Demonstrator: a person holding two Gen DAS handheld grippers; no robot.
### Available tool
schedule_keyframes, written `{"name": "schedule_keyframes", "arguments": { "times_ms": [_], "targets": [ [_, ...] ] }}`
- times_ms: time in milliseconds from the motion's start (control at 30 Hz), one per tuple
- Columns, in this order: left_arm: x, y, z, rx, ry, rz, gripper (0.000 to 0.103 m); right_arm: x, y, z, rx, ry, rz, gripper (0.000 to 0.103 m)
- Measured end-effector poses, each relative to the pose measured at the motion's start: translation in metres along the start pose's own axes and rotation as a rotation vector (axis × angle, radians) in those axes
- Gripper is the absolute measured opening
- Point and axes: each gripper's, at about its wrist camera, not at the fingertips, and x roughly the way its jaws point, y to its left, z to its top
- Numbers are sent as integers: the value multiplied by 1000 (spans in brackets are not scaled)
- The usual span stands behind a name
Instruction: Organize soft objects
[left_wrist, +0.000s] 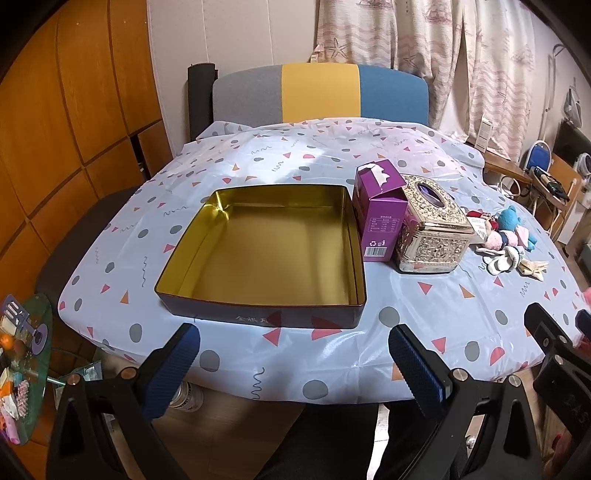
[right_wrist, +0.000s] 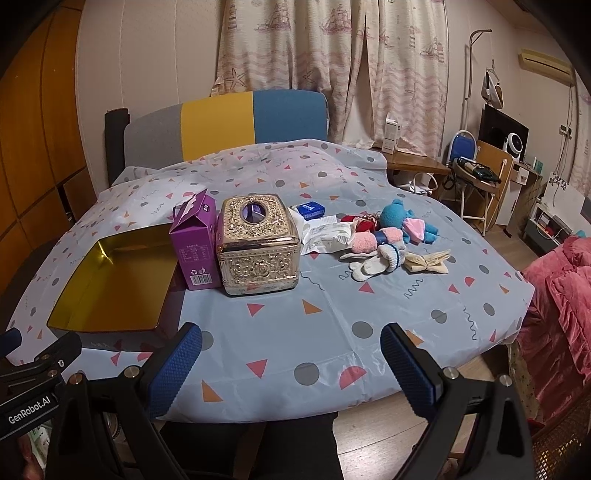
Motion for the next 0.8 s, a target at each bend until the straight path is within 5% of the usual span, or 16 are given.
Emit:
{"name": "schedule_keyframes", "arguments": {
  "times_ms": [800],
  "targets": [
    [2,0,-2,1,7,-3,103,1,2,-2,-5,-1,9,99]
  ]
}}
